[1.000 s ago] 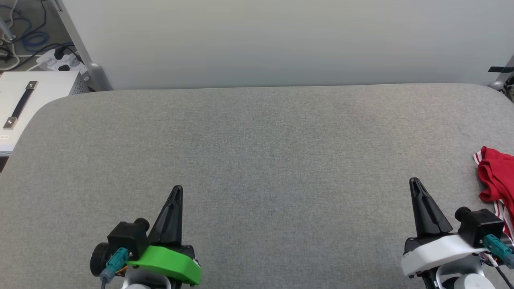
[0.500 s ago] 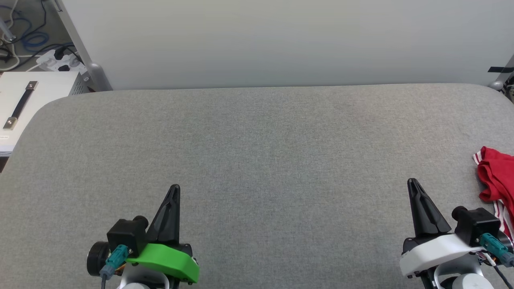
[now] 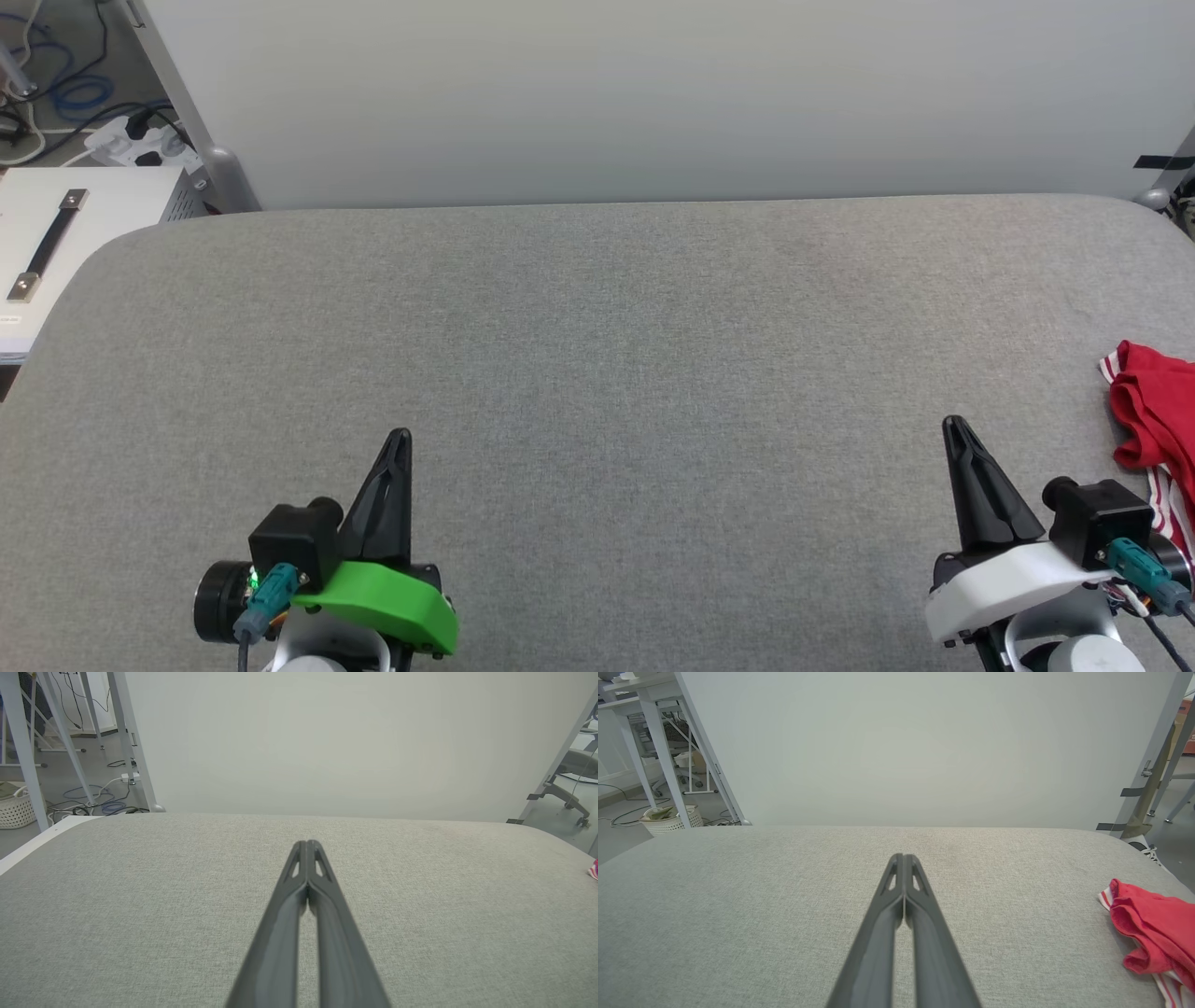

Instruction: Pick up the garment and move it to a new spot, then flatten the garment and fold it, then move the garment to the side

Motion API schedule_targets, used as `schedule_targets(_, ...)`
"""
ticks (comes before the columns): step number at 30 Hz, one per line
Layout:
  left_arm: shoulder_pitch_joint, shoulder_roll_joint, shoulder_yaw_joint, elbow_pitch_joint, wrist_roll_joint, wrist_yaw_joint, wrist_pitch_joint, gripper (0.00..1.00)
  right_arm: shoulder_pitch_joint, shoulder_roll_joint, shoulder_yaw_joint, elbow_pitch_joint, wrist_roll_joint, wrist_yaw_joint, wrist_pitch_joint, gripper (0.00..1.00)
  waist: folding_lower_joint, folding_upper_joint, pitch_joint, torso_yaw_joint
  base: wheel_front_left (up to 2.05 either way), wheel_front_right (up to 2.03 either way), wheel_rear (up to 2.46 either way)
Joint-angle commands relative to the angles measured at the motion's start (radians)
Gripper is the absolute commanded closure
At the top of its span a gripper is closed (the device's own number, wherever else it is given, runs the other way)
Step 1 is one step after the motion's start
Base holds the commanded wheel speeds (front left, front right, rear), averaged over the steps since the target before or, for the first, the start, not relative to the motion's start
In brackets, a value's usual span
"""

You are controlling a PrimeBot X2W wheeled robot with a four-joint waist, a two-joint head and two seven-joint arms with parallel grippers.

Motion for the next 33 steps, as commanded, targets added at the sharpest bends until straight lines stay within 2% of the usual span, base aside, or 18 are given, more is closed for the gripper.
schedule_targets(1,-0.003,-0.003,0.004,-0.007,0.012,0.006,0.006,1.00,-0.001,0.004,-0.003,-0.007,-0.009,0.000,0.006,1.00,0.0000,0.0000,0.000,0.000,0.00,0.00,0.00)
schedule_targets(33,-0.005,-0.005,0.026,-0.035,0.070,0.039,0.071,1.00,-0.002,0.023,-0.013,-0.022,-0.066,-0.001,0.058,1.00,0.0000,0.0000,-0.001,-0.001,0.00,0.00,0.00)
